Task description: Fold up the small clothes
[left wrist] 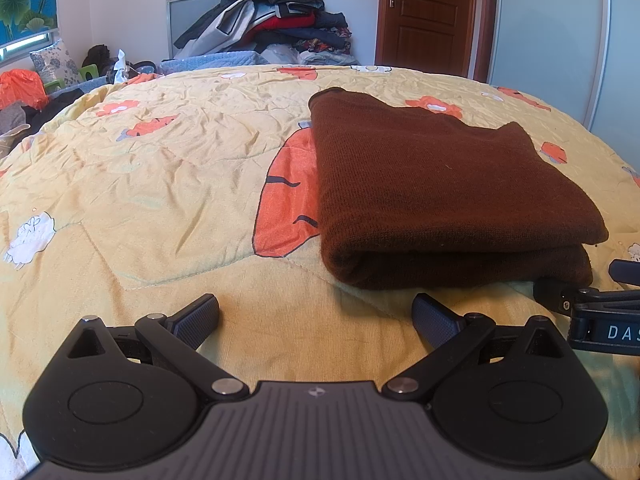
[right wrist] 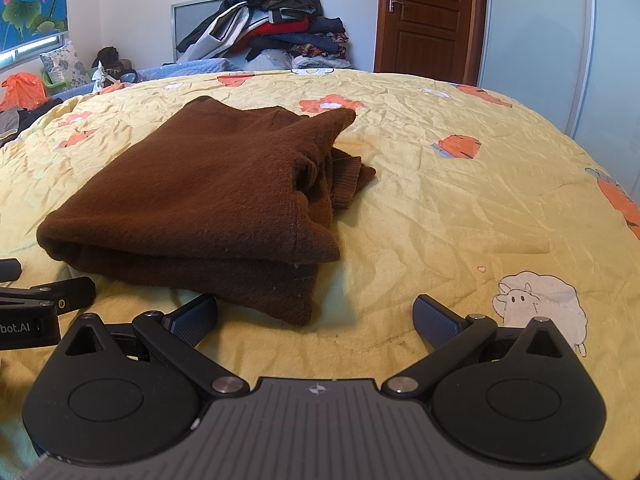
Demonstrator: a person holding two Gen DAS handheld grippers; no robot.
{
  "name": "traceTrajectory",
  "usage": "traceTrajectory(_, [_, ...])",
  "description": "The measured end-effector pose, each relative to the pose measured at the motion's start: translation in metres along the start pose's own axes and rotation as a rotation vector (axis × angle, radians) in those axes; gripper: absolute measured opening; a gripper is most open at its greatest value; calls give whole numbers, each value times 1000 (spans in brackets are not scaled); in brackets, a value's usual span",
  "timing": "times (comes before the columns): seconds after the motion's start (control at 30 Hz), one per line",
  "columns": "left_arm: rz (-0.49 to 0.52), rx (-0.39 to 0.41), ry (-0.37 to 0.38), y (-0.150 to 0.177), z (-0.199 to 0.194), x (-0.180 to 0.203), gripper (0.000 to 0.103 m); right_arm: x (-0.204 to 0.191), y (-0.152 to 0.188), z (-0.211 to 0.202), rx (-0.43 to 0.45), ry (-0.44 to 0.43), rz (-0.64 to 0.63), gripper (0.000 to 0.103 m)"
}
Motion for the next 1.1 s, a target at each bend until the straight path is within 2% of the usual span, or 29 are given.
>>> traceTrajectory(0.77, [1, 2, 1, 0, 0, 1, 103, 0, 0, 0, 0, 0, 0, 103])
traceTrajectory(0.97, [-20, 20, 26, 1, -5, -5, 103, 0, 0, 0, 0, 0, 0, 103])
traceTrajectory(1.1, [35, 5, 16, 1, -5, -2, 103, 0, 0, 0, -1, -3, 1, 103])
Point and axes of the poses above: each gripper's, at about its wrist camera, not at the fingertips, and z roughly the way its jaws point, x to its right, y to its underside, the point moved 3 cm from there along z, roughly the way its jaws point, and after that the axes turned 8 degrees about x, right-handed, at the moved point
